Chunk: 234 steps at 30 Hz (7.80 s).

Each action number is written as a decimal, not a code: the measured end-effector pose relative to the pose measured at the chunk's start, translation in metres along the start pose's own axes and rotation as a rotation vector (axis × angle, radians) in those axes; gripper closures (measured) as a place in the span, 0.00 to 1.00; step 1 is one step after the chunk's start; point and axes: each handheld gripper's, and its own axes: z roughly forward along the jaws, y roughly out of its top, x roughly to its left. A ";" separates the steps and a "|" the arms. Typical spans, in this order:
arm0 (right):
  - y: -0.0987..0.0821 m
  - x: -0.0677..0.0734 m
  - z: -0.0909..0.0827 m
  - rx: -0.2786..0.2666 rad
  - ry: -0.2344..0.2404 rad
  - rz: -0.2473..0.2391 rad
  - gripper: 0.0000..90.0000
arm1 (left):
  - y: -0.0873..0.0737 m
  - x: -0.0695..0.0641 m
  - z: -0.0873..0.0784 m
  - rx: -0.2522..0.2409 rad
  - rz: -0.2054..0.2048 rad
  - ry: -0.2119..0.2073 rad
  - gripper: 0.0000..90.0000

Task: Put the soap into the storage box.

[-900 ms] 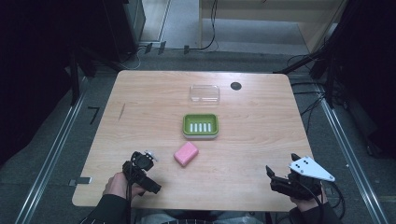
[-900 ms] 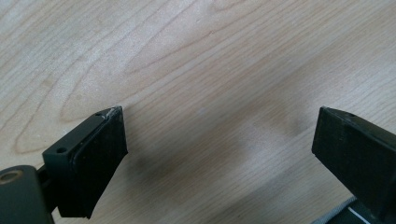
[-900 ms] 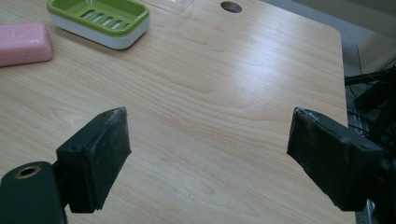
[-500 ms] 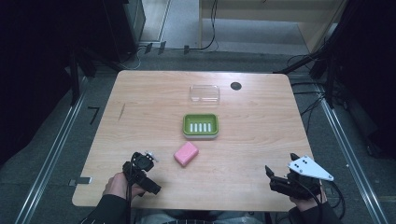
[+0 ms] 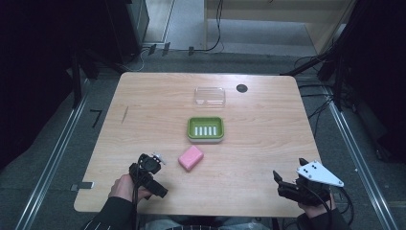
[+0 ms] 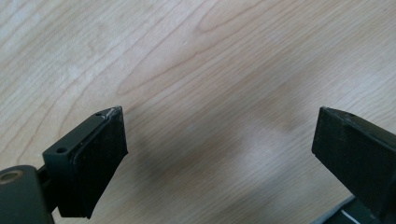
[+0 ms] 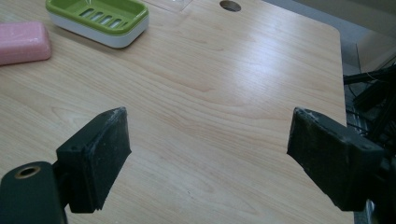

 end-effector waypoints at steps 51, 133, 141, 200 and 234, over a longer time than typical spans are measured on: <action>0.001 0.001 0.002 0.001 0.005 -0.002 0.15 | 0.078 -0.008 -0.013 -0.050 0.092 -0.049 0.04; 0.001 0.000 0.002 -0.002 0.005 0.003 0.15 | 0.140 -0.028 0.022 0.024 0.106 0.001 0.41; 0.001 0.000 0.002 -0.003 0.003 0.005 0.15 | 0.138 -0.029 0.023 0.008 0.125 0.004 0.43; 0.001 -0.001 0.001 -0.002 0.003 0.009 0.15 | 0.152 -0.029 -0.010 -0.017 0.409 0.005 0.43; 0.001 -0.001 0.002 -0.001 0.003 0.008 0.15 | 0.174 -0.019 -0.030 -0.024 0.558 0.019 0.43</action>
